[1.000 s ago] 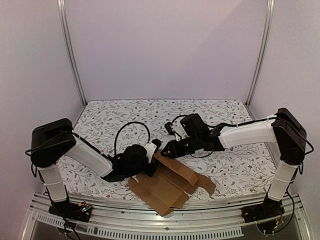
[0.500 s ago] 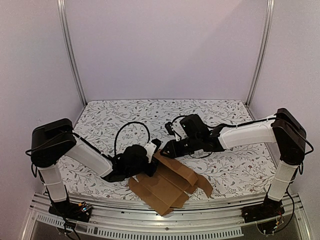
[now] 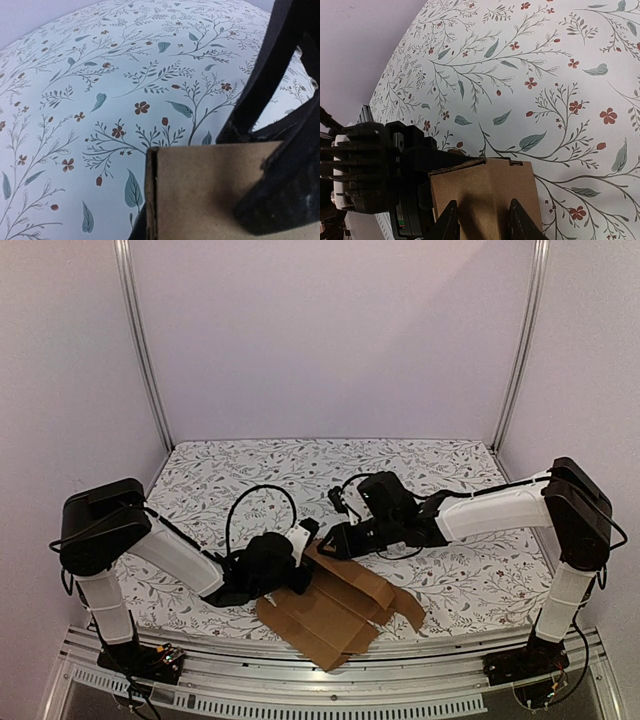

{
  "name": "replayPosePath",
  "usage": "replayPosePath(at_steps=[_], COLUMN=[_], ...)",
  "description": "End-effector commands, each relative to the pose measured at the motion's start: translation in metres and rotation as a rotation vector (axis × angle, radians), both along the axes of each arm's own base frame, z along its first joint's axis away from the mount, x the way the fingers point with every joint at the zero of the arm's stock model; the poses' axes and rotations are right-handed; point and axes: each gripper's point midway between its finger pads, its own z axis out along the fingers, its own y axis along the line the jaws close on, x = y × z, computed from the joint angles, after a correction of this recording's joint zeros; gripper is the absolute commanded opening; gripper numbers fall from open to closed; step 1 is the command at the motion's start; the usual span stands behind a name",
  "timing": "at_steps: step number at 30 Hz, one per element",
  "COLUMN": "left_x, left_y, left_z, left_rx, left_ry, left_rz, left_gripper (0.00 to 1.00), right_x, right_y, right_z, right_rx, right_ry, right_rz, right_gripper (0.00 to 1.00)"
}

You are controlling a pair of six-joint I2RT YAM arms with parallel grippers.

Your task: Fold the paper box

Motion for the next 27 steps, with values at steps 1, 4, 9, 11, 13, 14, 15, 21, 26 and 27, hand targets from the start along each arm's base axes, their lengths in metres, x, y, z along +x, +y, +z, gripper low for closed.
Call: replayPosePath(at_steps=[1, 4, 9, 11, 13, 14, 15, 21, 26, 27], left_x=[0.003, 0.002, 0.002, 0.001, 0.000, -0.001, -0.001, -0.003, -0.001, 0.000], left_y=[0.006, 0.007, 0.010, 0.014, 0.017, 0.019, 0.020, 0.024, 0.016, 0.014], left_z=[0.006, 0.002, 0.000, -0.001, -0.003, -0.004, -0.003, -0.004, 0.003, 0.004], left_rx=[-0.015, -0.013, -0.010, -0.007, -0.006, -0.005, -0.008, -0.017, -0.036, -0.038], left_ry=[-0.015, -0.007, 0.000, 0.002, 0.007, 0.010, 0.012, 0.015, 0.003, -0.001], left_rz=[0.048, 0.054, 0.069, 0.076, 0.082, 0.086, 0.088, 0.097, 0.078, 0.074], left_gripper=[0.00, 0.00, 0.02, 0.09, 0.19, 0.21, 0.24, 0.29, 0.28, 0.26], right_x=[-0.018, -0.019, -0.021, -0.021, -0.021, -0.021, -0.021, -0.021, -0.022, -0.023], right_y=[0.000, -0.002, -0.008, -0.011, -0.011, -0.012, -0.012, -0.012, -0.011, -0.011], right_z=[-0.008, -0.023, -0.036, -0.039, -0.040, -0.040, -0.041, -0.043, -0.043, -0.043], right_rx=[-0.020, -0.062, -0.116, -0.130, -0.134, -0.136, -0.139, -0.145, -0.142, -0.141], right_ry=[0.034, 0.035, 0.037, 0.034, 0.032, 0.032, 0.033, 0.033, 0.036, 0.036], right_rz=[0.027, 0.020, 0.011, 0.007, 0.007, 0.007, 0.007, 0.006, 0.011, 0.012], right_gripper=[0.33, 0.32, 0.26, 0.26, 0.25, 0.25, 0.25, 0.24, 0.24, 0.24])
